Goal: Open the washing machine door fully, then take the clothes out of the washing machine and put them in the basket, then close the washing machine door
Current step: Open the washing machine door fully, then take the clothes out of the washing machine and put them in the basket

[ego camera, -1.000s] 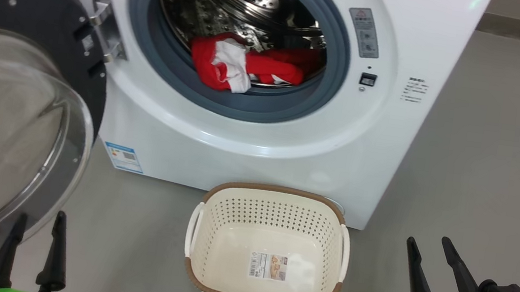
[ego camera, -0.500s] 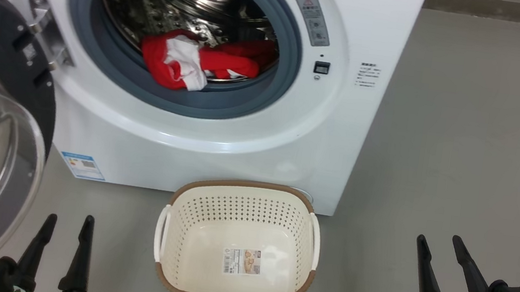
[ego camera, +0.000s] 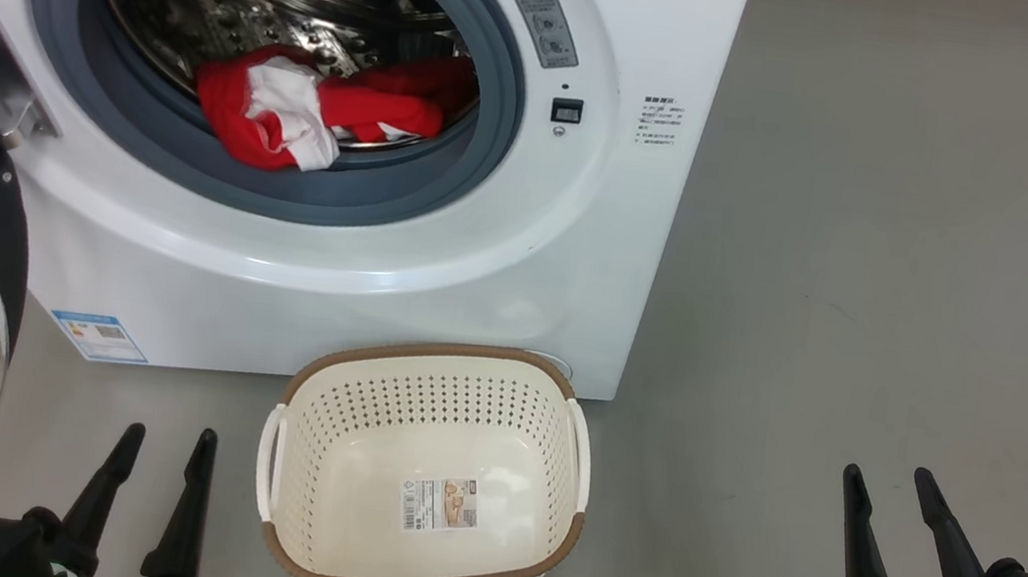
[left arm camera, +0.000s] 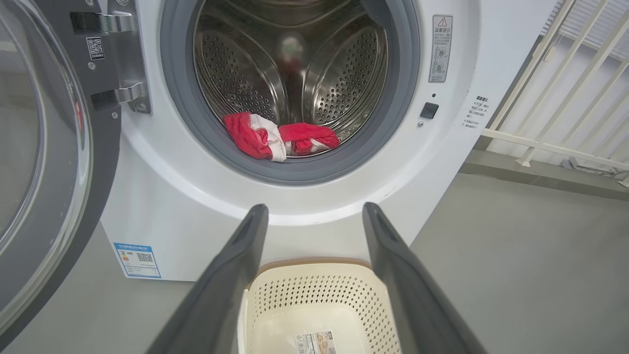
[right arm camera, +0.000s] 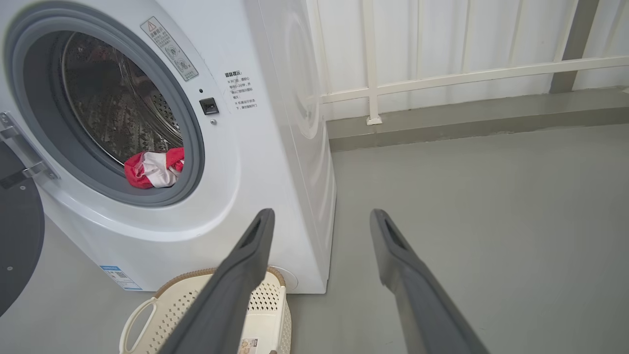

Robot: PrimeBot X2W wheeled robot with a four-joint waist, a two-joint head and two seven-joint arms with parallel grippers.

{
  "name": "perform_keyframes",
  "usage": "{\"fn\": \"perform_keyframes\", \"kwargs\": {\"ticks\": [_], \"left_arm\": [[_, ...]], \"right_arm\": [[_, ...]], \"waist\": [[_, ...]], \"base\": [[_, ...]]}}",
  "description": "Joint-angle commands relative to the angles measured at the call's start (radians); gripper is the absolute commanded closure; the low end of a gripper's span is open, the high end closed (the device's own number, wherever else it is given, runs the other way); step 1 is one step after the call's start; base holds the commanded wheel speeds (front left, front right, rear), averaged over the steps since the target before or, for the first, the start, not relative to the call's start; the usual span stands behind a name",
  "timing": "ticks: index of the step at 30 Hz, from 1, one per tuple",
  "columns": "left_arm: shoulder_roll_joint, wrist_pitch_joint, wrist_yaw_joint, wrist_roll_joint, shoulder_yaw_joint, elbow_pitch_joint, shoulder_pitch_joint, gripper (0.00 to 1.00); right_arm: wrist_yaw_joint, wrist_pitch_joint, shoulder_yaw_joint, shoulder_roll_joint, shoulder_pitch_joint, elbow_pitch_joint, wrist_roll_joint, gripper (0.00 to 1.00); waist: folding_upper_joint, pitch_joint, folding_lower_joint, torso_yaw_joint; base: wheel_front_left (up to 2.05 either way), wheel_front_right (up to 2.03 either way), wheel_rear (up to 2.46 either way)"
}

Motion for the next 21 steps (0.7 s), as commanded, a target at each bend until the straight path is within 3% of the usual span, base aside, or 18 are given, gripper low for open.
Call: {"fn": "perform_keyframes", "kwargs": {"ticks": [1,21], "left_arm": [[0.025,-0.005,-0.006,-0.005,0.029,-0.029,-0.029,0.0],[0.025,-0.005,-0.006,0.0,0.024,-0.041,-0.035,0.0]], "right_arm": [[0.007,-0.012,0.014,-0.006,0.0,-0.03,-0.013,0.0],[0.007,-0.012,0.003,-0.002,0.001,-0.033,-0.017,0.0]], "waist": [[0.0,0.004,0.0,-0.005],[0.0,-0.003,0.0,0.009]], "base": [[0.0,0.0,0.0],[0.0,0.0,0.0]]}}
